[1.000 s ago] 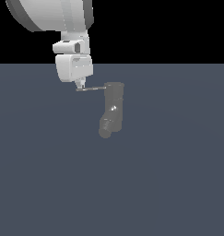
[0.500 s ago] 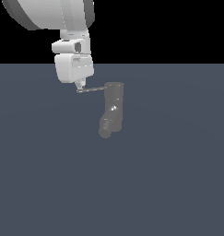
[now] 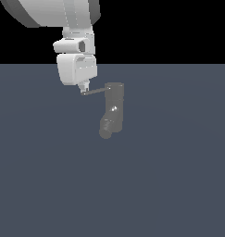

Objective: Turn on the faucet by rotating a designated handle.

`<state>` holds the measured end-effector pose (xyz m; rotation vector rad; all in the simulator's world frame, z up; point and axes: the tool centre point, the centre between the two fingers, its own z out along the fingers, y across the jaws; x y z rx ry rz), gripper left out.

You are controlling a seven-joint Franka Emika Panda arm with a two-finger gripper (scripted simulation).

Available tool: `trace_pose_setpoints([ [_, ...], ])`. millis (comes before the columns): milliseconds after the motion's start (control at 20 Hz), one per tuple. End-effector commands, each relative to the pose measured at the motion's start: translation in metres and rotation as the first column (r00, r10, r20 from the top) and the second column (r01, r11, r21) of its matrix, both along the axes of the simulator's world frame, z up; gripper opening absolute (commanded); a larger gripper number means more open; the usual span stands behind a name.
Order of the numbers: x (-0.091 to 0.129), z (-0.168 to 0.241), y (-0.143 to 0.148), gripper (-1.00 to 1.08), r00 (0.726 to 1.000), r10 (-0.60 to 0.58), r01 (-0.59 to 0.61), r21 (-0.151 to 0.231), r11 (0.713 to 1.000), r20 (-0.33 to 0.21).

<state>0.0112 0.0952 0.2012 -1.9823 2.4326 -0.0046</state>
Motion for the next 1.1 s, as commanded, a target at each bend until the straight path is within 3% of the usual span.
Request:
trace_pose_setpoints([
  [0,-0.008,0.000,-0.007,-1.00,1.000,-0.004,0.004,-0.001,1.000,-0.003],
  [750,-0.051,0.000,-0.032,-1.00,1.000,0.000,0.000,0.000,1.000,-0.005],
  [850,-0.047,0.000,-0.029,-1.00,1.000,0.003,-0.003,0.000,1.000,-0.001],
  [1050,-0.052,0.000,-0.053,-1.00,1.000,0.002,-0.002,0.000,1.000,-0.002],
])
